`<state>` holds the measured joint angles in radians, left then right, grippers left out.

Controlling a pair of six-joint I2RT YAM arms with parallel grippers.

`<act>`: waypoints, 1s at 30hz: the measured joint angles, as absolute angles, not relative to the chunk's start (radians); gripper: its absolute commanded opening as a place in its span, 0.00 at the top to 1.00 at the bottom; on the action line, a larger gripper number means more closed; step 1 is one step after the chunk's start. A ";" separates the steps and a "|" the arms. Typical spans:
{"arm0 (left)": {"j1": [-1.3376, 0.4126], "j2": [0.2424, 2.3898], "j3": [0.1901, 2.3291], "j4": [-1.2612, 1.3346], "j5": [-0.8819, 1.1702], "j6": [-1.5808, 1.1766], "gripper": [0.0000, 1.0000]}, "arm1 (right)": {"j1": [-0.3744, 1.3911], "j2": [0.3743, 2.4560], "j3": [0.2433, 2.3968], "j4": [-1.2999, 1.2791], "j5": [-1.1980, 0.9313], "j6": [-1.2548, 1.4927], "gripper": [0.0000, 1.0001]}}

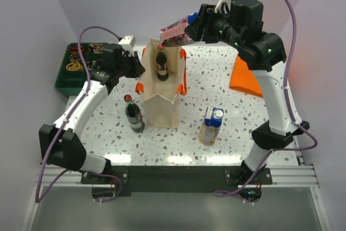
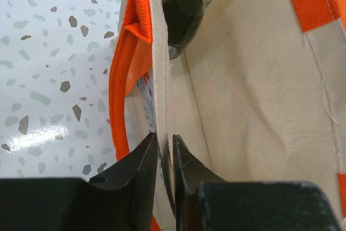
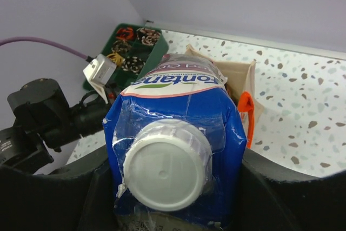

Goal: Place the beverage into the canvas bag

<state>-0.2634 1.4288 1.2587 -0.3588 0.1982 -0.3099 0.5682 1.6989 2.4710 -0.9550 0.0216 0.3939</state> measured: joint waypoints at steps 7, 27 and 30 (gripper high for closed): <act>-0.263 1.431 1.281 -0.353 0.207 -0.310 0.79 | 0.570 1.750 2.464 -0.989 -0.042 0.441 1.00; -0.263 1.431 1.281 -0.338 0.216 -0.311 0.79 | 0.627 1.861 2.400 -1.047 -0.039 0.444 1.00; -0.263 1.431 1.281 -0.338 0.216 -0.311 0.79 | 0.642 1.916 2.403 -1.041 -0.028 0.431 1.00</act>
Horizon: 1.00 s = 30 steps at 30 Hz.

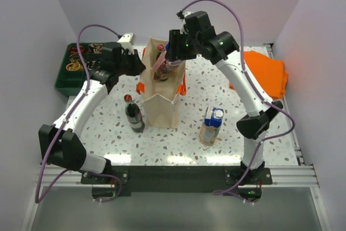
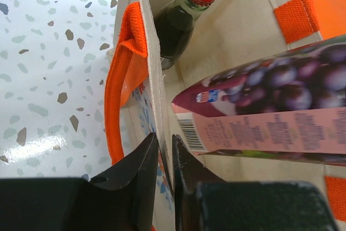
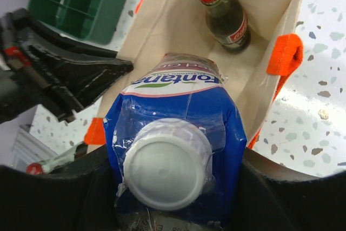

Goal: Place the beverage into the canvas bag

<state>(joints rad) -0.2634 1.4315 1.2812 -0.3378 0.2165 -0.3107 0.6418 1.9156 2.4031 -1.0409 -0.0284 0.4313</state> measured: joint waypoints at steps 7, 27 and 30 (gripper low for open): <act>-0.264 1.431 1.281 -0.336 0.217 -0.311 0.79 | 0.658 1.993 2.403 -1.048 0.019 0.400 1.00; -0.264 1.431 1.264 -0.300 0.260 -0.305 0.79 | 0.675 2.208 2.494 -1.029 0.121 0.373 1.00; -0.264 1.431 1.264 -0.300 0.265 -0.299 0.79 | 0.685 2.217 2.494 -1.028 0.145 0.361 1.00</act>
